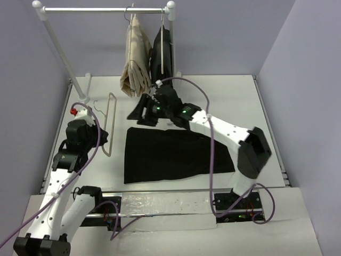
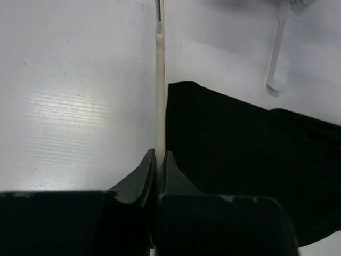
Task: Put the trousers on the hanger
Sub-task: Pick up the hanger from the clothesline.
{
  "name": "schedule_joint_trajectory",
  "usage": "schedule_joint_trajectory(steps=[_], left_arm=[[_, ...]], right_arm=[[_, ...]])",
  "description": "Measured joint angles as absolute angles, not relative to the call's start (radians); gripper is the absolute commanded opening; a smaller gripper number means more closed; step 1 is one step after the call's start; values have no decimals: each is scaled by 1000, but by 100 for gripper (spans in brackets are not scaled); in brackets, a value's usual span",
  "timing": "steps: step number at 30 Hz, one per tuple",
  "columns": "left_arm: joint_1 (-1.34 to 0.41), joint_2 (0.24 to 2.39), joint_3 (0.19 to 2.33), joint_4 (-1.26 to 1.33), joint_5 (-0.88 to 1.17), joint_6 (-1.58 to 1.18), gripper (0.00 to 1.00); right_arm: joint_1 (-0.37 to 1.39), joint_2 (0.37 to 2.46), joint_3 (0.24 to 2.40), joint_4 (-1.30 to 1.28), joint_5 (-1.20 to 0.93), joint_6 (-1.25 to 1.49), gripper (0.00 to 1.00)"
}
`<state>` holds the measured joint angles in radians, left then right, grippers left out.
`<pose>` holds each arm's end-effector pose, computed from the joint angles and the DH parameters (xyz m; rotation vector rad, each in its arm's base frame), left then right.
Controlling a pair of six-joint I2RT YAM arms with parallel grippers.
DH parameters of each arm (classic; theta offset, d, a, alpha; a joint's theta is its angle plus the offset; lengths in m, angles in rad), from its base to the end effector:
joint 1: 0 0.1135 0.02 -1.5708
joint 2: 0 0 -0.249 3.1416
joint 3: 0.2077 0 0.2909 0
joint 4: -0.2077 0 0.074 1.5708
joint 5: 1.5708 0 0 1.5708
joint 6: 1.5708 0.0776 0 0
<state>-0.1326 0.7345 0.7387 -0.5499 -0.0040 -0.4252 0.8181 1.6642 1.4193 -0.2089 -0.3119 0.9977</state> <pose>0.2470 -0.0326 0.2629 -0.3134 2.1107 -0.3265 0.3017 0.3570 0.2858 -0.0189 2.3301 1.3666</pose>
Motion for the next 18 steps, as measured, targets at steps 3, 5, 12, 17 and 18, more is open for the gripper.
schedule_joint_trajectory(steps=[3,5,12,17,18], left_arm=[[-161,698,694,-511,4,-399,0],[-173,678,672,-486,6,-382,0],[-177,662,637,-438,20,-373,0],[-177,639,628,-427,43,-373,0],[-177,638,628,-423,43,-374,0]], right_arm=[[848,1799,1528,-128,-328,1086,67],[867,1873,1589,-98,-331,1131,66],[920,2000,1699,-86,-298,1224,64],[934,2055,1760,-94,-282,1261,60],[934,2072,1779,-94,-278,1266,60]])
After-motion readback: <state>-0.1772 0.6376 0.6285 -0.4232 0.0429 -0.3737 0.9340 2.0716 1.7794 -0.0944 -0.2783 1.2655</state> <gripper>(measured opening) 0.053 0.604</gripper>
